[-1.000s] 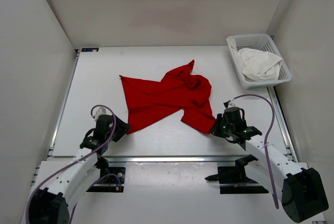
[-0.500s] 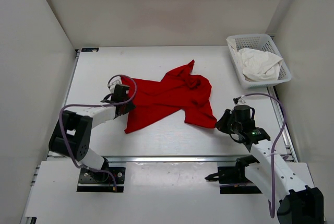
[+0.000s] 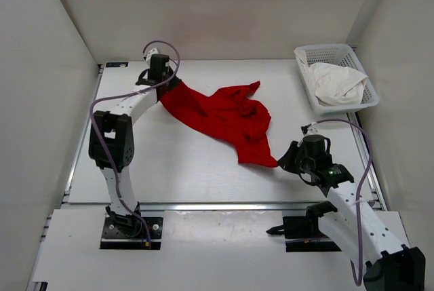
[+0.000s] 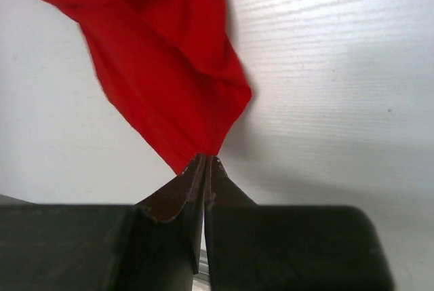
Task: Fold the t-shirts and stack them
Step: Flatten out the tshirt
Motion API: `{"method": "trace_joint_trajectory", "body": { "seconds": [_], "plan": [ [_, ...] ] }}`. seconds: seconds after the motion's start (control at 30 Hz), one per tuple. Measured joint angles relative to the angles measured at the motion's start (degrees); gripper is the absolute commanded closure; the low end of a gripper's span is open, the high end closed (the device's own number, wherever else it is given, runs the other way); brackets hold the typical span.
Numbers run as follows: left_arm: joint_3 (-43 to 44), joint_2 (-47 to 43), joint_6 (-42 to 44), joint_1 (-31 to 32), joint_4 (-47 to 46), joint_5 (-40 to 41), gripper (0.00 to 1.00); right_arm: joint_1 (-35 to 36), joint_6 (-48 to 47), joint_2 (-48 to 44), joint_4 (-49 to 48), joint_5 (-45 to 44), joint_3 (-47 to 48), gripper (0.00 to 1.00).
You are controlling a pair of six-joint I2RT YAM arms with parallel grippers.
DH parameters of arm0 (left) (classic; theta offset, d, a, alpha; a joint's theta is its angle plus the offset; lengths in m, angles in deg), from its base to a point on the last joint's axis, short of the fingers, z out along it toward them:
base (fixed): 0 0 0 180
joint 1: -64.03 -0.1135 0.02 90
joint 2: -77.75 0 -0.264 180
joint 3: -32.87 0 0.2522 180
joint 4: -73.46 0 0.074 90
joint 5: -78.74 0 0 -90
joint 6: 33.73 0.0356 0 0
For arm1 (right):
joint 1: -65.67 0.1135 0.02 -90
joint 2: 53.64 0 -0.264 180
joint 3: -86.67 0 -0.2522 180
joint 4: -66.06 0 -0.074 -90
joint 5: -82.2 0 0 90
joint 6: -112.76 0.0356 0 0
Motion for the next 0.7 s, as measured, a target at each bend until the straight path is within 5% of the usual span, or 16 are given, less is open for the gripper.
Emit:
{"method": "trace_joint_trajectory", "body": {
  "seconds": [0.2,0.4,0.57,0.7],
  "plan": [
    [-15.3,-13.2,-0.5,-4.3,-3.1,-1.7,0.89,3.6,2.6,-4.0,1.1,0.6,-0.8,1.00],
    [-16.5,-11.0,0.8,-8.2,1.2,0.5,0.89,4.5,3.8,-2.1,2.1,1.1,-3.0,1.00],
    [0.7,-2.4,3.2,-2.1,7.4,3.9,0.92,-2.5,2.8,-2.5,0.5,2.8,-3.0,1.00],
    [26.5,12.6,5.3,0.6,12.9,4.7,0.74,-4.6,1.8,-0.5,-0.7,2.8,-2.9,0.99]
  ]
}}
